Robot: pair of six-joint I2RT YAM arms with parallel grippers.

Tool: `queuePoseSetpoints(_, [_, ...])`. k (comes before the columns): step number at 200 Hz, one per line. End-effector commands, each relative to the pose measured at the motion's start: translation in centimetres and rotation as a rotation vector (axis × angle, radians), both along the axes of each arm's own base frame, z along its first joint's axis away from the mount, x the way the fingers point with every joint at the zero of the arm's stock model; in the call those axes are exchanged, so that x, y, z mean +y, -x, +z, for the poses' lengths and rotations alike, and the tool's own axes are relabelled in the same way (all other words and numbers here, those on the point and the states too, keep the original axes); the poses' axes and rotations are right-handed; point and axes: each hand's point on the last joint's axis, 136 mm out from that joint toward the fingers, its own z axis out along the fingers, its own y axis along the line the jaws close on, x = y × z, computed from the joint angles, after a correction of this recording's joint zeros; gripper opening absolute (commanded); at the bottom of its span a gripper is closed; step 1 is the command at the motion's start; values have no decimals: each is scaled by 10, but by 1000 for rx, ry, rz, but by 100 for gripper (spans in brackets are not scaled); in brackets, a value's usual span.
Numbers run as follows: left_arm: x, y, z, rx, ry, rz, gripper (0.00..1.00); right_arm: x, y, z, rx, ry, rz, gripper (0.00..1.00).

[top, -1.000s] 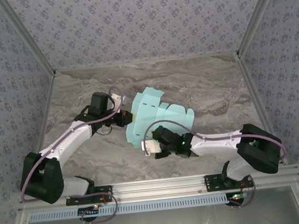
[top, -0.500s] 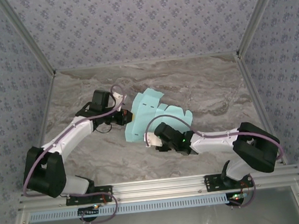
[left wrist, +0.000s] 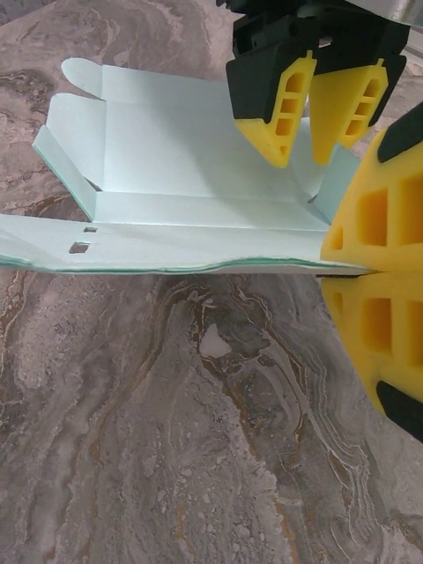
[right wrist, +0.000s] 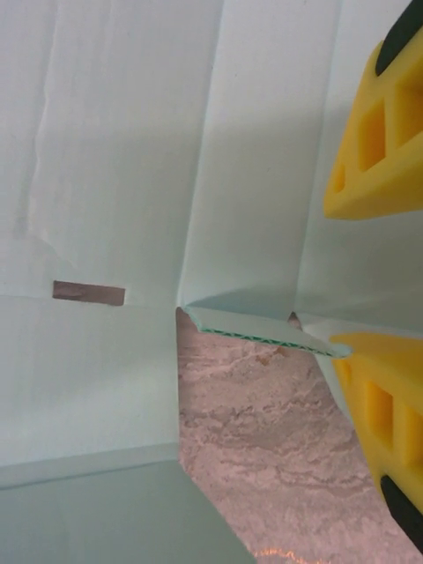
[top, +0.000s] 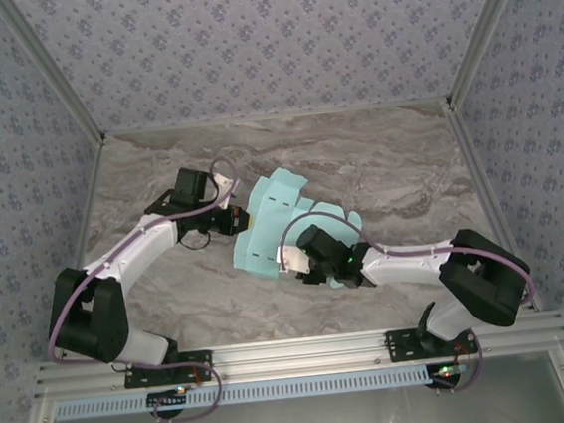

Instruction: Fold the paper box

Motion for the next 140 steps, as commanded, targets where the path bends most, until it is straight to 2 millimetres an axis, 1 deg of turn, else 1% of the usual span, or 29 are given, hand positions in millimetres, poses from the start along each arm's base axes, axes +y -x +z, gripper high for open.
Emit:
queuePoseSetpoints(1, [-5, -3, 10, -9, 24, -31, 2, 16, 6, 12, 56, -102, 16, 41])
queuePoseSetpoints(34, [-8, -6, 14, 4, 27, -32, 3, 22, 7, 14, 103, -129, 5, 41])
queuePoseSetpoints(44, [-8, -6, 14, 9, 21, -38, 4, 24, 4, 20, 108, -159, -7, 43])
queuePoseSetpoints(52, [-8, -6, 15, 8, 15, -42, 4, 24, 4, 26, 123, -199, -17, 46])
queuePoseSetpoints(64, [-6, -7, 15, 1, -1, -48, 4, 20, -3, 42, 138, -283, -52, 50])
queuePoseSetpoints(86, [-8, 0, 19, -33, -39, -111, 3, 2, -18, 84, 147, -469, -115, 55])
queuePoseSetpoints(92, [-9, 2, 19, -48, -61, -132, 3, -3, -17, 94, 144, -506, -103, 57])
queuePoseSetpoints(96, [-9, 3, 19, -58, -77, -144, 3, -6, -15, 104, 127, -527, -77, 58])
queuePoseSetpoints(107, [-9, 4, 16, -82, -130, -173, 3, -15, -10, 123, 34, -532, -5, 58])
queuePoseSetpoints(120, [-10, 4, 12, -90, -183, -200, 3, -27, -11, 144, -88, -523, 30, 60])
queuePoseSetpoints(131, [-12, 5, 9, -98, -232, -232, 3, -40, -23, 159, -154, -520, 7, 63])
queuePoseSetpoints(137, [-16, 6, 8, -111, -253, -258, 3, -51, -33, 165, -174, -516, -25, 65])
queuePoseSetpoints(140, [-16, 11, 5, -96, -268, -277, 3, -56, -38, 168, -180, -513, -41, 65])
